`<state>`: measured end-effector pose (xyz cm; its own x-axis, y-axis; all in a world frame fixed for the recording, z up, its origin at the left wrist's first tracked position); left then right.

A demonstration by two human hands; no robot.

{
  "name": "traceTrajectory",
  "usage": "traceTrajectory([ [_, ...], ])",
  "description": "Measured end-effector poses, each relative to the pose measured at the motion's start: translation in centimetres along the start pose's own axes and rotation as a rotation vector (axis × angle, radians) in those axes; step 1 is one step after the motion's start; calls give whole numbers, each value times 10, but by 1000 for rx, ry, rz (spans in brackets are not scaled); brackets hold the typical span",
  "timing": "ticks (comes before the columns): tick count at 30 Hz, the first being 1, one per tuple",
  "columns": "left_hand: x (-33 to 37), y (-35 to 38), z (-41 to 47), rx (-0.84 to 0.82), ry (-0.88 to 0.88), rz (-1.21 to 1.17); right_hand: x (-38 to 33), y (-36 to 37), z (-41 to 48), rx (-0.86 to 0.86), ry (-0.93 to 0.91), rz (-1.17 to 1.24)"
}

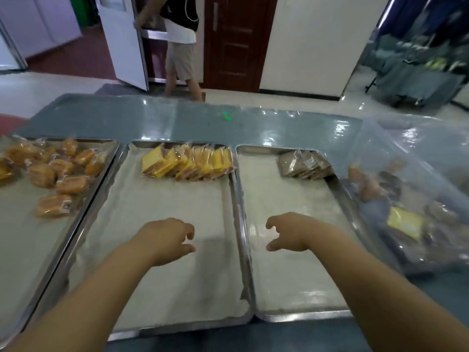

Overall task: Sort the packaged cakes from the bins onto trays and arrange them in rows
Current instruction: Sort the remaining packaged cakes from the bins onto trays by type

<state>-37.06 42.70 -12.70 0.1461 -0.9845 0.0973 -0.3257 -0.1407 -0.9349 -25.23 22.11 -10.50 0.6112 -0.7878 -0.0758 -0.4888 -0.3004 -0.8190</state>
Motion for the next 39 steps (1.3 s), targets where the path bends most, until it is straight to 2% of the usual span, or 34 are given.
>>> traceTrajectory([
  [8,66,-56,87,67,110,52,94,-49,0,99,93,-2],
  [13,121,-112,134,166,195,60,144,-110,-21,263,107,-29],
  [19,201,-180,168,306,303,99,220,-168,-61,438,161,35],
  [26,306,-224,201,433,316,70,338,-193,-89,531,168,101],
  [29,351,-231,215,473,293,39,391,-187,-91,476,154,75],
  [34,428,-234,239,504,294,-32,464,-154,-78,289,173,-60],
  [39,484,-222,267,456,293,-24,511,-109,-45,56,166,-95],
])
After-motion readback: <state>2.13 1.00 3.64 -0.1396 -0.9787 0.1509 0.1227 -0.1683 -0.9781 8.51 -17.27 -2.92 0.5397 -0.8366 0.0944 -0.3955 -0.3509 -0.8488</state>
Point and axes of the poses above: each hand's wrist, its own z-axis towards the middle knuckle, its own y-axis out of the palm, x = y × z, the point moved 7 cm from there along z, towards the middle knuckle, and after that the axes turned 2 degrees about -x, right-handed, at the moved point
